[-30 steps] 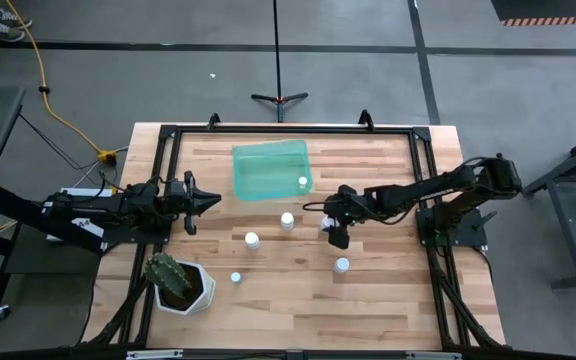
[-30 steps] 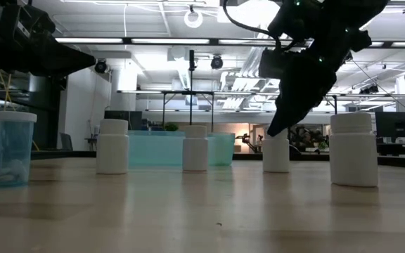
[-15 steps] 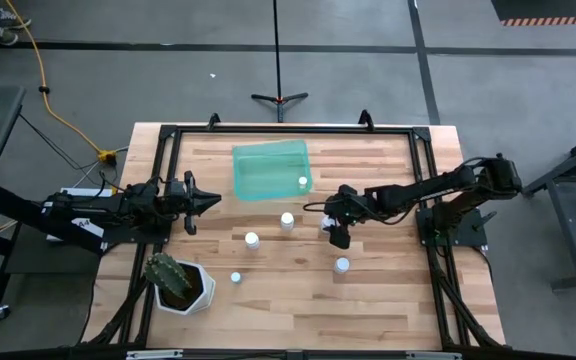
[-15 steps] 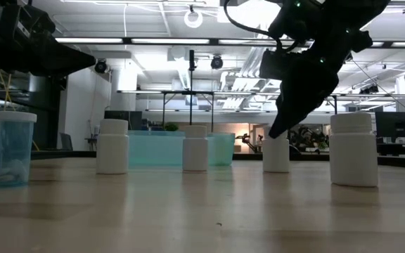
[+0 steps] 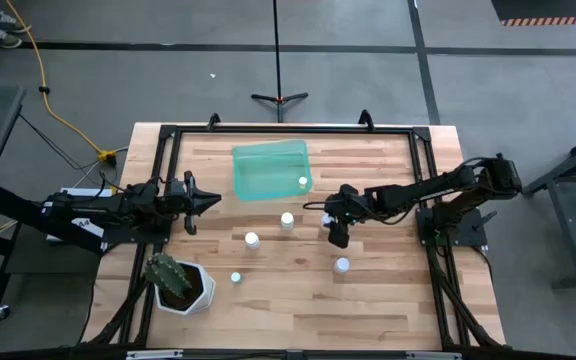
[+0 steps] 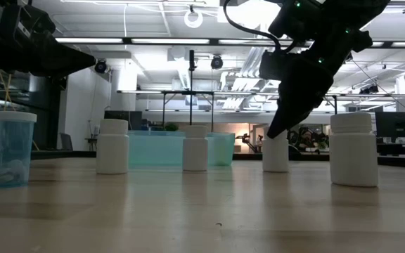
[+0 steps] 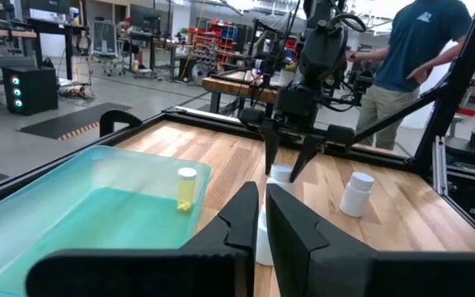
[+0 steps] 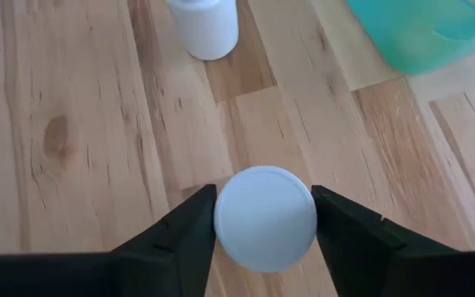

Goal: Pick and place pill bottles into a basket
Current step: Put the white pill bottle into the green bin

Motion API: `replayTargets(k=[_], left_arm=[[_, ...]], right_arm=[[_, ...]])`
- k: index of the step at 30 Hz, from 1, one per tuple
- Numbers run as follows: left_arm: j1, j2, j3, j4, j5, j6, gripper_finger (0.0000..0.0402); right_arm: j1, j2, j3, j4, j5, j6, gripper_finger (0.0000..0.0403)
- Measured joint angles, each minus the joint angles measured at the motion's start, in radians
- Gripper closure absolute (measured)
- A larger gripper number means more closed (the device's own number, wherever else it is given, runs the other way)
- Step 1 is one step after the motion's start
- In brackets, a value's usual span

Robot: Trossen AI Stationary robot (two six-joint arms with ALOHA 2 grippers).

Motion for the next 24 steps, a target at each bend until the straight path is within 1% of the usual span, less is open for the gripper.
replayTargets(k=[6,9,14,16,19,22,24], left_arm=[[0.0,0.0,0.0,0.0,0.0,0.0,0.0337],[0.0,0.0,0.0,0.0,0.0,0.0,0.0337],[0.0,0.0,0.0,0.0,0.0,0.0,0.0337],[0.0,0.0,0.0,0.0,0.0,0.0,0.0337],[0.0,0.0,0.0,0.0,0.0,0.0,0.0337],[0.0,0.0,0.0,0.0,0.0,0.0,0.0337],[0.0,0.0,0.0,0.0,0.0,0.0,0.0337]], right_arm=[[0.0,0.0,0.0,0.005,0.004,0.055,0.025],[0.0,0.0,0.0,0.029,0.011,0.077,0.025],[0.0,0.0,0.0,0.084,0.065,0.119,0.023],[-0.003,0.0,0.0,0.118,0.08,0.129,0.0231],[-0.014,0.0,0.006,0.184,0.074,0.131,0.0244],[-0.027,0.0,0.048,0.207,0.067,0.126,0.0251],[-0.034,0.0,0.087,0.208,0.069,0.091,0.0249]])
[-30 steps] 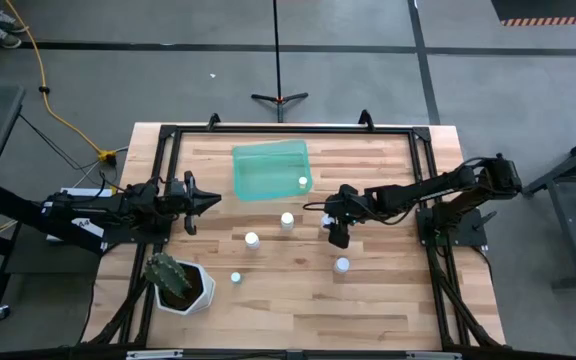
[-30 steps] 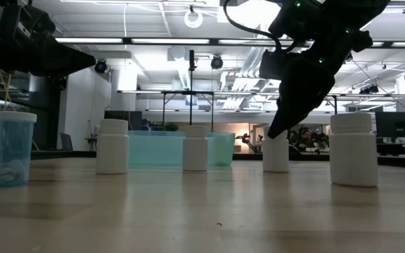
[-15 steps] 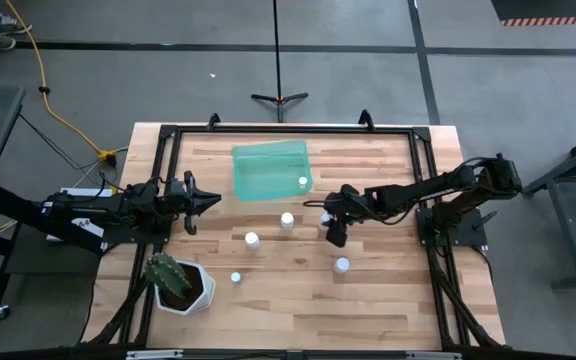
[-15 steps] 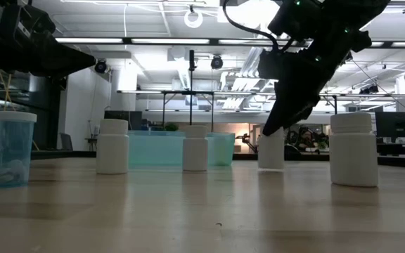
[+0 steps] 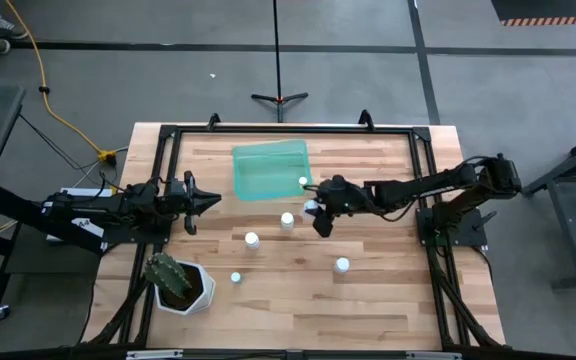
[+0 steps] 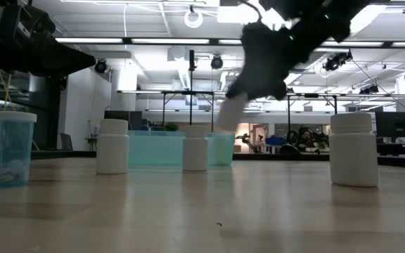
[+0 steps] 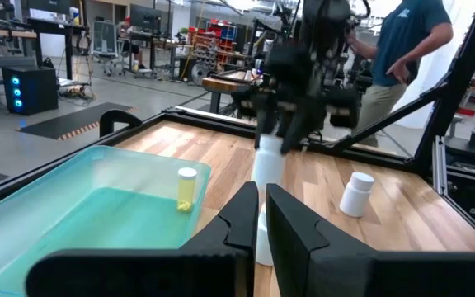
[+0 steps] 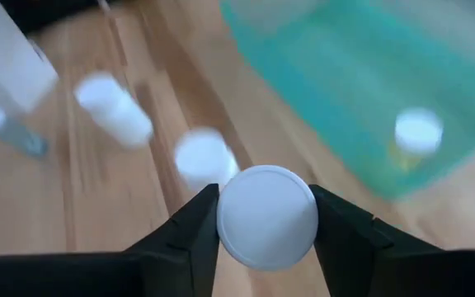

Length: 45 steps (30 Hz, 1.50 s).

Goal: Pick and place pill bottles into a basket
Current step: Put the white pill bottle into the green bin

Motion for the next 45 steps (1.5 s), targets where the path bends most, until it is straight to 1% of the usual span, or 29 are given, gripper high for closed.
replayTargets(k=[4,7,11,14,16,19,22,27,34,40,45], left_arm=[[0.0,0.0,0.0,0.0,0.0,0.0,0.0337],[0.0,0.0,0.0,0.0,0.0,0.0,0.0337],[0.0,0.0,0.0,0.0,0.0,0.0,0.0337],[0.0,0.0,0.0,0.0,0.0,0.0,0.0337],[0.0,0.0,0.0,0.0,0.0,0.0,0.0337],[0.0,0.0,0.0,0.0,0.0,0.0,0.0337],[0.0,0.0,0.0,0.0,0.0,0.0,0.0337],[0.0,0.0,0.0,0.0,0.0,0.0,0.0337],[0.0,0.0,0.0,0.0,0.0,0.0,0.0337],[0.0,0.0,0.0,0.0,0.0,0.0,0.0337],[0.0,0.0,0.0,0.0,0.0,0.0,0.0337]], right_arm=[[-0.016,0.0,0.088,0.001,0.059,-0.115,0.0234],[-0.051,-0.001,0.142,0.0,0.09,-0.19,0.0235],[-0.119,-0.001,0.18,-0.001,0.087,-0.201,0.0247],[-0.167,-0.001,0.189,-0.001,0.091,-0.205,0.0247],[-0.201,-0.001,0.192,0.017,0.082,-0.206,0.024],[-0.241,0.012,0.197,0.08,0.033,-0.223,0.0234],[-0.267,0.063,0.236,0.1,0.003,-0.247,0.0238],[-0.309,0.176,0.349,-0.017,-0.017,-0.267,0.0247],[-0.35,0.278,0.474,-0.228,-0.027,-0.25,0.0235],[-0.367,0.342,0.484,-0.273,-0.088,-0.24,0.0245],[-0.368,0.374,0.484,-0.293,-0.103,-0.228,0.0234]])
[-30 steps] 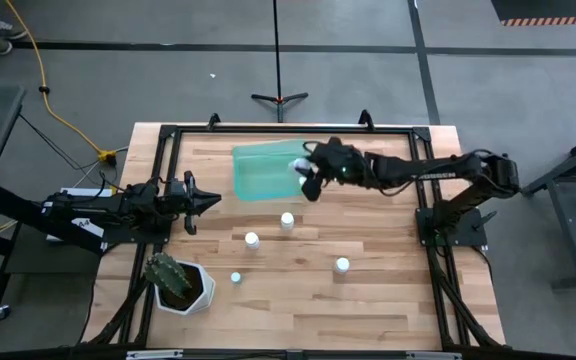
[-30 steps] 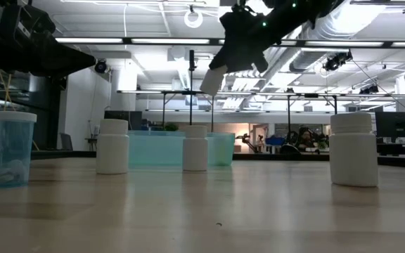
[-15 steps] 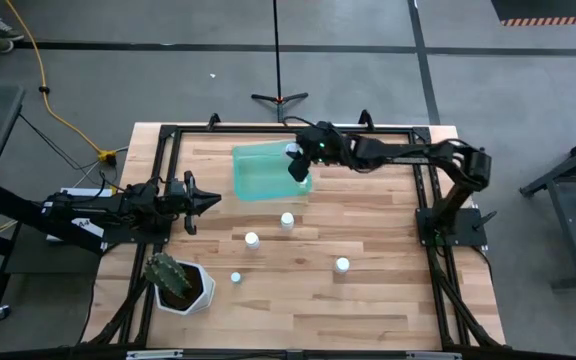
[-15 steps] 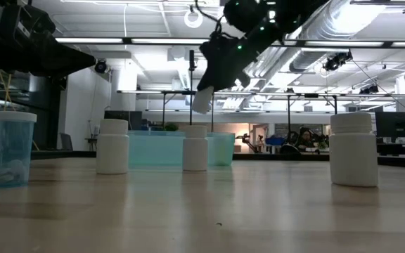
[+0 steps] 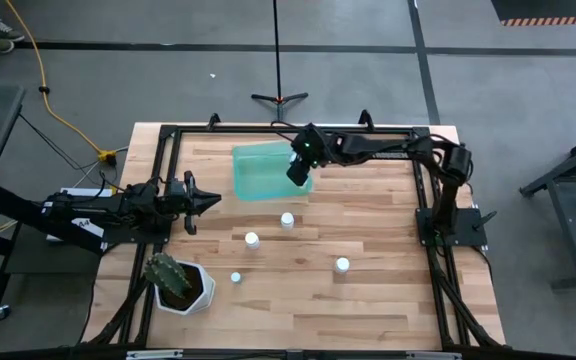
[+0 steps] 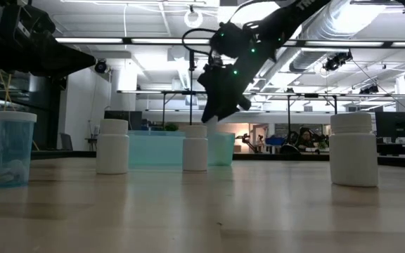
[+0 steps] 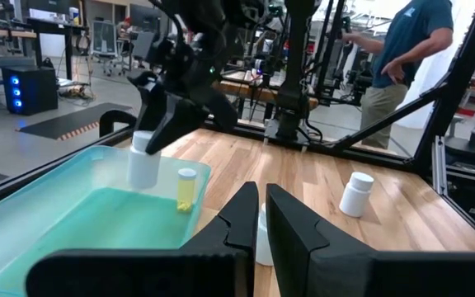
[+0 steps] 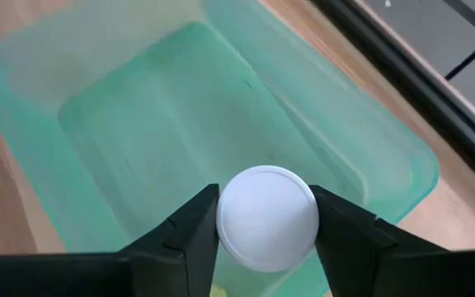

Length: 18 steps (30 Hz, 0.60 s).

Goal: Pick and place pill bottles into a basket
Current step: Put the white pill bottle into the green bin

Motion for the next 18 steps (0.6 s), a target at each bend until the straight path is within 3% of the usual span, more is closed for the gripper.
replayTargets(k=[12,18], left_arm=[[0.0,0.0,0.0,0.0,0.0,0.0,0.0337],[0.0,0.0,0.0,0.0,0.0,0.0,0.0337]], right_arm=[[-0.002,0.042,-0.001,-0.029,-0.018,0.0,0.0244],[-0.002,0.046,-0.001,-0.027,-0.016,0.004,0.0216]])
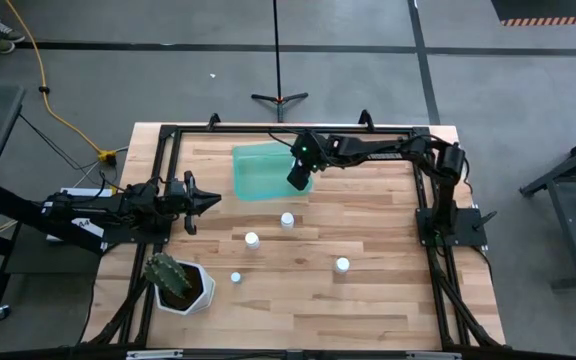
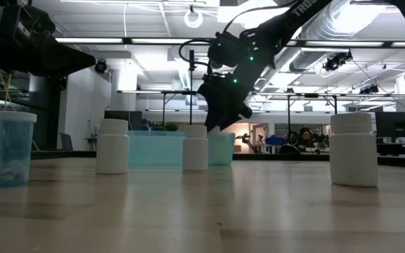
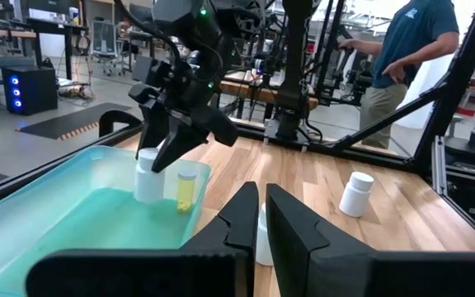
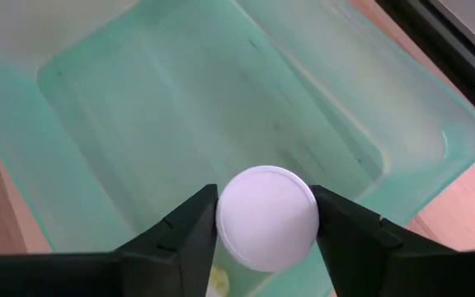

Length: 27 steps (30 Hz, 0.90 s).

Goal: Pick and place pill bottles into a basket
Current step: Put the white pill bottle into the green bin

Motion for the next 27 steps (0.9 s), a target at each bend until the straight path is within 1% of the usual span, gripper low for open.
replayTargets(k=[9,13,16,19,23,25,27], left_arm=[[0.0,0.0,0.0,0.0,0.0,0.0,0.0337],[0.0,0.0,0.0,0.0,0.0,0.0,0.0337],[0.0,0.0,0.0,0.0,0.0,0.0,0.0337],[0.0,0.0,0.0,0.0,0.0,0.0,0.0337],[0.0,0.0,0.0,0.0,0.0,0.0,0.0337],[0.0,0.0,0.0,0.0,0.0,0.0,0.0337],[0.0,0.0,0.0,0.0,0.0,0.0,0.0337]], right_arm=[[0.0,-0.001,0.0,-0.009,0.007,0.0,0.0182],[-0.004,-0.026,0.0,0.032,0.003,0.0,0.0179],[-0.005,-0.057,0.03,0.016,0.003,-0.001,0.0182],[0.002,-0.085,0.066,-0.075,-0.017,-0.003,0.0182],[0.059,-0.148,0.085,-0.19,-0.115,-0.013,0.0181],[0.107,-0.191,0.078,-0.25,-0.119,-0.029,0.0184],[0.16,-0.243,0.045,-0.291,-0.089,-0.034,0.0187]])
